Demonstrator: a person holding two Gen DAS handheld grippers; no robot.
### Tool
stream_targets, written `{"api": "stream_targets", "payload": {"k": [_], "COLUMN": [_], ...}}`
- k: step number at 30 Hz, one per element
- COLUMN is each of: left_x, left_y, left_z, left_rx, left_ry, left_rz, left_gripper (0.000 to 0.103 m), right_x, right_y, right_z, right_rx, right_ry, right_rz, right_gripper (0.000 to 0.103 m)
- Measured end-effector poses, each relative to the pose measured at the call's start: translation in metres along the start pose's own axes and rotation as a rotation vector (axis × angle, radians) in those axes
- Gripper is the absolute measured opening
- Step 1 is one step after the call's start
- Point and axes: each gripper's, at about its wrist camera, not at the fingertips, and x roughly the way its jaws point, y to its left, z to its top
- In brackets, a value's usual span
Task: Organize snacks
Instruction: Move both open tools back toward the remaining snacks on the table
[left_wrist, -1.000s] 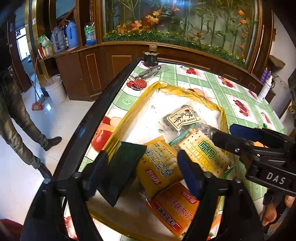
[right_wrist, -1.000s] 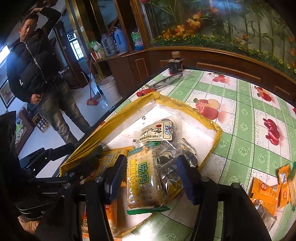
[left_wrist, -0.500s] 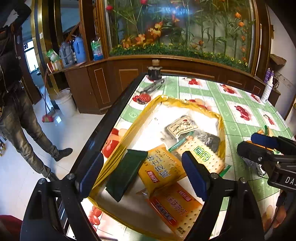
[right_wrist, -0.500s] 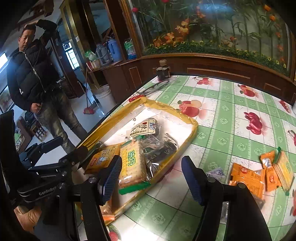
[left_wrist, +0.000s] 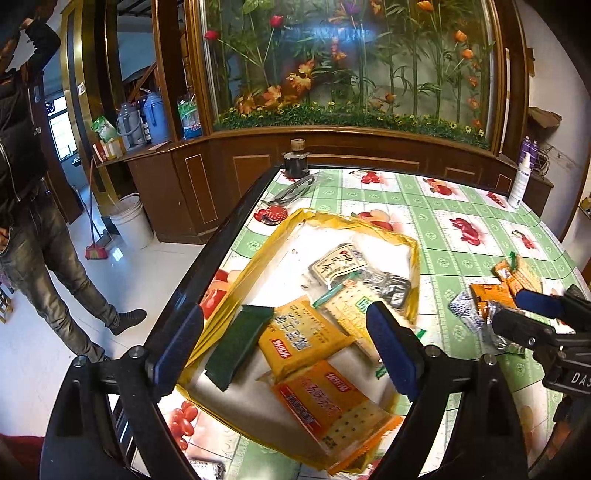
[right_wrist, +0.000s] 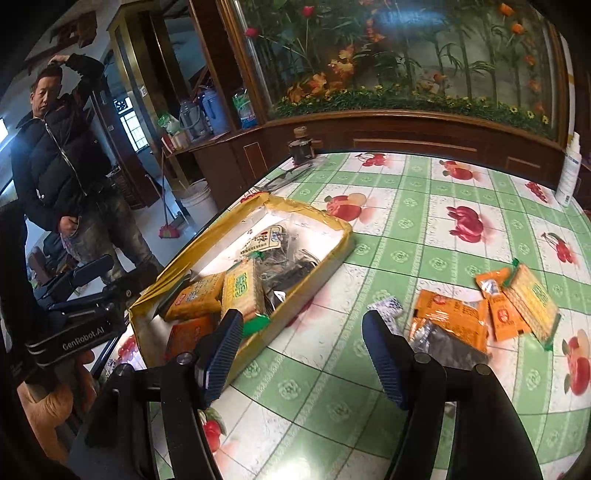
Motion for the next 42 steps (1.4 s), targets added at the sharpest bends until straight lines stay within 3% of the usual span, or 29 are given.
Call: {"api": "stream_targets", "payload": {"k": [14, 27, 42], "left_x": [-0.024, -0.039, -0.047], "left_y": [-0.063, -0.128, -0.158], "left_z": [-0.006, -0.02, -0.026], "left_rx": [0.08, 0.14, 0.173], "left_ry": [-0.03, -0.04, -0.039], "left_rz": [-0.07, -0.13, -0.146], "left_gripper": [0.09, 0.09, 0.09], "right_x": [-0.049, -0.104, -0.128], "right_y": [-0.042, -0.074, -0.094], "right_z": [-0.037, -0.069, -0.082], "right_rx": [0.077, 0.106, 0.144], "right_ry": [-0.054, -0.134, -0.16], "right_rz": [-0.125, -0.477, -0.521], "right_gripper": [0.074, 0.078, 0.08]}}
